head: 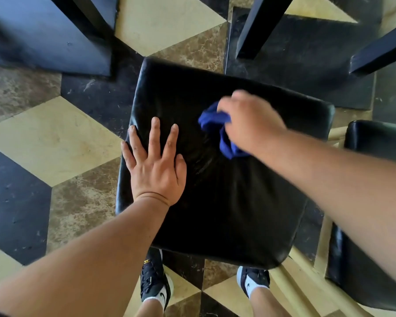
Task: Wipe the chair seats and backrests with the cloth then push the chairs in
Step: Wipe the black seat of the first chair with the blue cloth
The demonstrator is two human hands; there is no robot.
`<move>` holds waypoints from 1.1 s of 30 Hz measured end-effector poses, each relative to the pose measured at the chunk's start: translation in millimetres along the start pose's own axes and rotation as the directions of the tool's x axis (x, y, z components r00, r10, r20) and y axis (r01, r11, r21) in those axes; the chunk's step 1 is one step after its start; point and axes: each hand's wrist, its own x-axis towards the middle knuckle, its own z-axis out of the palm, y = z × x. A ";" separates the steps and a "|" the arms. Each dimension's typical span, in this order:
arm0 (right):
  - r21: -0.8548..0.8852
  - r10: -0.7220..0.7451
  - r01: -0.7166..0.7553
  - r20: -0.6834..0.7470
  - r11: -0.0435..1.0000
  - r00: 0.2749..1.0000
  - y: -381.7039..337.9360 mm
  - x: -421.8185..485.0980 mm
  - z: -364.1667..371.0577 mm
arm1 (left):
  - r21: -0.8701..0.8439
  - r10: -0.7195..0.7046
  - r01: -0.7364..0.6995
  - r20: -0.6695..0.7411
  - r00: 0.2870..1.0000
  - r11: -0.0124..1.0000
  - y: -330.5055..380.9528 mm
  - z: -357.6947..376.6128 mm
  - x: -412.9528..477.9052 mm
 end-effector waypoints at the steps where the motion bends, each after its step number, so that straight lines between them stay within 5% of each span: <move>1: -0.011 0.057 -0.058 -0.047 0.998 0.997 5.6 16.1 -3.6 | 0.003 0.007 -0.007 -0.007 1.000 1.000 -0.1 0.8 -0.4; 4: -0.015 0.105 -0.107 -0.092 0.994 0.990 -8.7 12.0 0.7 | 0.004 0.011 -0.011 -0.016 1.000 1.000 -1.6 2.9 -0.1; 11: 0.196 -0.289 0.249 0.214 0.949 0.933 -76.5 -128.4 49.7 | 0.015 -0.007 0.006 0.053 0.999 1.000 0.4 -2.8 3.2; 15: 0.131 -0.363 0.341 0.223 0.931 0.905 -64.0 -112.8 46.5 | 0.040 -0.003 -0.002 0.134 0.991 0.999 1.8 -18.7 4.4; 19: 0.042 -0.194 0.190 0.110 0.981 0.975 -50.4 -62.2 28.3 | 0.039 0.188 -0.206 0.268 0.945 0.978 -34.4 -54.3 17.0; 23: 0.032 0.052 -0.051 -0.021 0.998 0.998 -60.6 -18.7 16.0 | -0.021 0.195 -0.200 0.340 0.920 0.980 -54.2 -83.7 32.8; 26: 0.055 -0.134 0.130 0.085 0.990 0.987 -89.8 -62.2 33.2 | -0.005 0.244 -0.256 0.320 0.916 0.967 -49.7 -90.1 45.6; 30: 0.169 -0.393 0.356 0.329 0.919 0.859 -113.9 -130.3 54.1 | 0.104 0.309 -0.381 0.412 0.857 0.919 -54.6 -108.1 78.8; 33: 0.143 -0.433 0.409 0.311 0.901 0.846 -107.1 -114.4 47.7 | 0.242 0.284 -0.423 0.453 0.845 0.873 -55.6 -110.8 93.0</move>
